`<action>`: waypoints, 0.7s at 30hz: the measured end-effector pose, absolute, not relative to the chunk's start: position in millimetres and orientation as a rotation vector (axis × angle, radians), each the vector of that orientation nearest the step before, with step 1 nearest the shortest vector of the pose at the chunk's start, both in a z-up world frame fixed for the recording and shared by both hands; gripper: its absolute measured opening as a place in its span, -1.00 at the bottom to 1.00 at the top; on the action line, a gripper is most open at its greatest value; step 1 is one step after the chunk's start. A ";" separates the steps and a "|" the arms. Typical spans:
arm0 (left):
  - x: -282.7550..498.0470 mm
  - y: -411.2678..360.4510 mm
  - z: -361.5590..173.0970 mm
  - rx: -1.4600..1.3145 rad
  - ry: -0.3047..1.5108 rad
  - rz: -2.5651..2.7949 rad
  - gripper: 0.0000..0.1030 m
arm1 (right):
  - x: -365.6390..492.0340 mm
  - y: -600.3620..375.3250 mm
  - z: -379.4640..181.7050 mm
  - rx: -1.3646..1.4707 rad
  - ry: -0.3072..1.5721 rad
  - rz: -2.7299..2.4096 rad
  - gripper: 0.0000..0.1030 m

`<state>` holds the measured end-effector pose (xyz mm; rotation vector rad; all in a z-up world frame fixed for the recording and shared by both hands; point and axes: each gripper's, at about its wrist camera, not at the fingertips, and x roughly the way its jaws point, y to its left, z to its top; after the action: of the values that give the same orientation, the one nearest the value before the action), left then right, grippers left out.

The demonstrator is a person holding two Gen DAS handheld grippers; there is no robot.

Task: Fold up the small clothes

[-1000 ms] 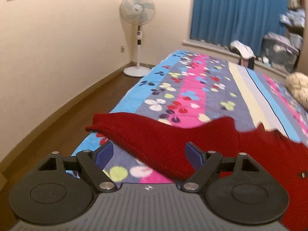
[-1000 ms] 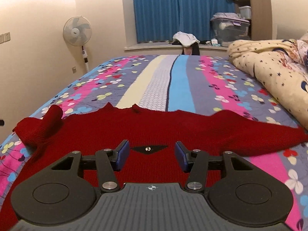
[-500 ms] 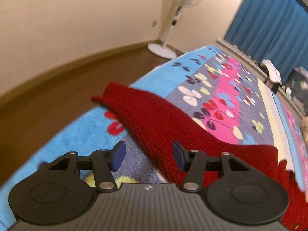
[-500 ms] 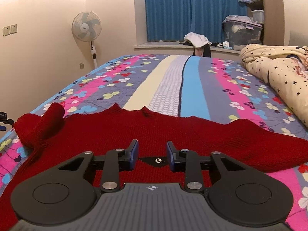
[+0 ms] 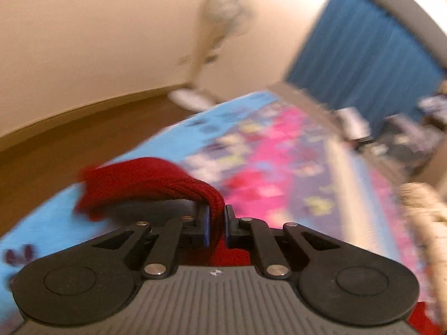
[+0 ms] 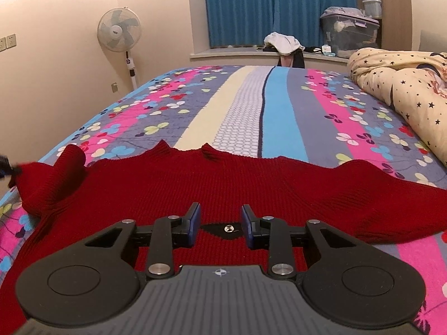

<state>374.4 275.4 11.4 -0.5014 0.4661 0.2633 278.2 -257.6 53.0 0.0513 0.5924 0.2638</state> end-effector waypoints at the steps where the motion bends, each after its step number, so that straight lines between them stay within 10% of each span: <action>1: 371.3 258.1 19.5 -0.490 0.444 0.193 -0.83 | 278.9 -257.9 52.9 0.052 0.594 0.263 -0.37; 9: 354.5 104.4 15.7 -0.170 0.575 -0.374 -0.78 | 280.6 -258.6 47.9 0.051 0.619 0.262 -0.37; 13: 325.8 92.3 22.1 -0.089 0.576 -0.350 -0.09 | 284.1 -263.0 44.8 0.093 0.645 0.275 -0.37; 21: 262.9 143.5 71.7 0.026 0.529 -0.139 -0.09 | 291.7 -260.3 39.8 0.188 0.695 0.346 -0.36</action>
<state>262.9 143.5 71.7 0.0258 0.5294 -0.1393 291.7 -260.3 39.8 0.1877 0.6953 0.3465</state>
